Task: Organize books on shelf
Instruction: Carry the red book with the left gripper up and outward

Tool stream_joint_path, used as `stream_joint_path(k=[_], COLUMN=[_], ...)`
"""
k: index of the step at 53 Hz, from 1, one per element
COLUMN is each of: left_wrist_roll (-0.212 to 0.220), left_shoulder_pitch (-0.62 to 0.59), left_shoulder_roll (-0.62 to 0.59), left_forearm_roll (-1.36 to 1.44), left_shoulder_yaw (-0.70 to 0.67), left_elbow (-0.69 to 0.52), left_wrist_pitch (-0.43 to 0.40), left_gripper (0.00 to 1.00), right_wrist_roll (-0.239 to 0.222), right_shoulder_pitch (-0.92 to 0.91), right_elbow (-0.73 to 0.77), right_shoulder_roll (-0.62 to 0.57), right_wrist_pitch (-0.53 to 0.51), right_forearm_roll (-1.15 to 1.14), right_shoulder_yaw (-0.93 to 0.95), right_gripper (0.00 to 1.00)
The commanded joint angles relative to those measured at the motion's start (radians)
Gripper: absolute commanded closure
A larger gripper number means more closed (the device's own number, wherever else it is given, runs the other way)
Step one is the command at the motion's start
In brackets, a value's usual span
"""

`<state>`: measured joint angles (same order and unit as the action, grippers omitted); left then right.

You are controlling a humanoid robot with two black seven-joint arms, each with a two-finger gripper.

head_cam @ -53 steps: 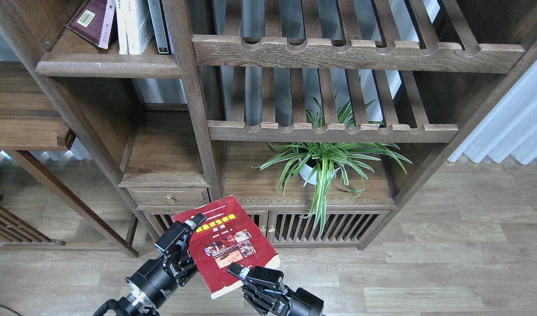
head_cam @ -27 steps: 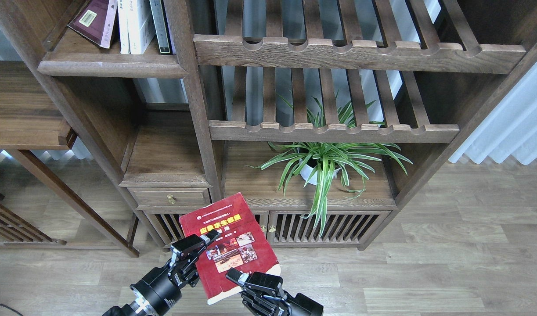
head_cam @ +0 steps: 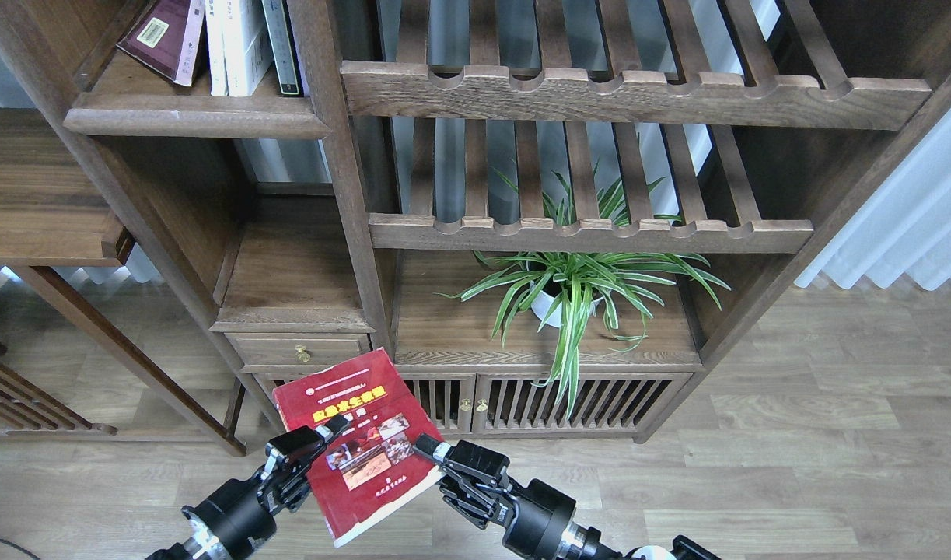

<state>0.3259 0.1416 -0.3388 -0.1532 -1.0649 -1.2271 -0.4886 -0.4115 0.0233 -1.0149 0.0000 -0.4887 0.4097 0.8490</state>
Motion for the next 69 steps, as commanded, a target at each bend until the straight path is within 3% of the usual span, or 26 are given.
stream_joint_path(k=[1, 7, 21, 34, 48, 69], left_wrist_roll=[0.021, 0.016, 0.008, 0.005, 0.005, 0.018], left_shoulder_pitch=[0.093, 0.173, 0.177, -0.079, -0.253, -0.359], left_shoulder_roll=[-0.049, -0.068, -0.098, -0.246, -0.387, -0.614], left_forearm_roll=[0.024, 0.017, -0.014, -0.192, -0.287, -0.267], left_shoulder_yaw=[-0.124, -0.233, -0.363, -0.386, -0.392, -0.44], left_elbow=[-0.061, -0.153, -0.155, -0.155, -0.155, -0.15], left_wrist_pitch=[0.0, 0.0, 0.0, 0.0, 0.0, 0.0], left_gripper=[0.95, 0.95, 0.95, 0.95, 0.95, 0.95], right_wrist_roll=[0.0, 0.0, 0.0, 0.0, 0.002, 0.002], right_shoulder_pitch=[-0.003, -0.008, -0.008, -0.008, -0.008, -0.006], right_elbow=[0.042, 0.041, 0.041, 0.045, 0.05, 0.045], right_shoulder_roll=[0.0, 0.0, 0.0, 0.0, 0.0, 0.0], right_wrist_pitch=[0.0, 0.0, 0.0, 0.0, 0.0, 0.0], right_forearm_roll=[-0.002, -0.003, -0.003, -0.003, -0.002, -0.002], right_shoulder_yaw=[0.004, 0.005, 0.01, 0.01, 0.021, 0.031], right_gripper=[0.02, 0.02, 0.02, 0.02, 0.02, 0.02])
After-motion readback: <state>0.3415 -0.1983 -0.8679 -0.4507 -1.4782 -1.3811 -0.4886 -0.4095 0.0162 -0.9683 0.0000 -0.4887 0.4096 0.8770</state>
